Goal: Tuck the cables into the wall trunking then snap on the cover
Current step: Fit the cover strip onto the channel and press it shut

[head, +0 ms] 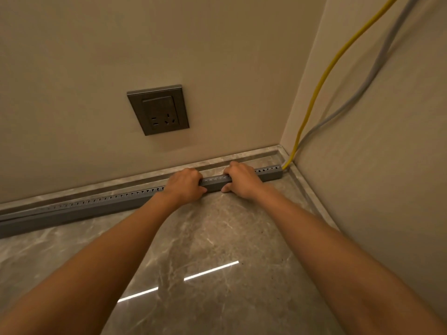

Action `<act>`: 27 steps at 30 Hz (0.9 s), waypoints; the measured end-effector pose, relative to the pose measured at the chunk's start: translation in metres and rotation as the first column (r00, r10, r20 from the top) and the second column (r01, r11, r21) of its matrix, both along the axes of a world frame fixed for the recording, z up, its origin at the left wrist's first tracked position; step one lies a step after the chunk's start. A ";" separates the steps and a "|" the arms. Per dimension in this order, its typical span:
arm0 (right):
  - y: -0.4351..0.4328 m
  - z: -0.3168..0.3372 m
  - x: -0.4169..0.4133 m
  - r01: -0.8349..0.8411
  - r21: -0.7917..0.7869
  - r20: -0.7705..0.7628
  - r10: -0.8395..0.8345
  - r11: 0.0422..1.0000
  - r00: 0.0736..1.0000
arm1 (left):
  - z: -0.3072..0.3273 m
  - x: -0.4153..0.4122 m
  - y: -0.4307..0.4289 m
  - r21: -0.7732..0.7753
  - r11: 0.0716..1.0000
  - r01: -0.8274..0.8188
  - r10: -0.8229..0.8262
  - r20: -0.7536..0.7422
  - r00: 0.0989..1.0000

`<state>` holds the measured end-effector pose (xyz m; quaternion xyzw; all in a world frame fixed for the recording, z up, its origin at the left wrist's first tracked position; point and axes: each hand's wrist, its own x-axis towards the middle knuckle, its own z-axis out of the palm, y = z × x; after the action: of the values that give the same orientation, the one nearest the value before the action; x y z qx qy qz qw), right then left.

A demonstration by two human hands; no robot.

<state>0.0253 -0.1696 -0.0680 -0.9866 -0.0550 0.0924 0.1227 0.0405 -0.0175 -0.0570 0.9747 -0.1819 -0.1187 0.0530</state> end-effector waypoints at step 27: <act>0.072 0.007 0.004 -0.015 0.091 -0.056 0.020 0.996 0.998 | 0.001 0.005 0.086 -0.166 0.983 -0.084 0.067 -0.104 0.992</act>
<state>0.0294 -0.0977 -0.0612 -0.9765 -0.0641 0.1188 0.1679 0.0451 0.0686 -0.0562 0.9658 -0.1515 -0.1484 0.1493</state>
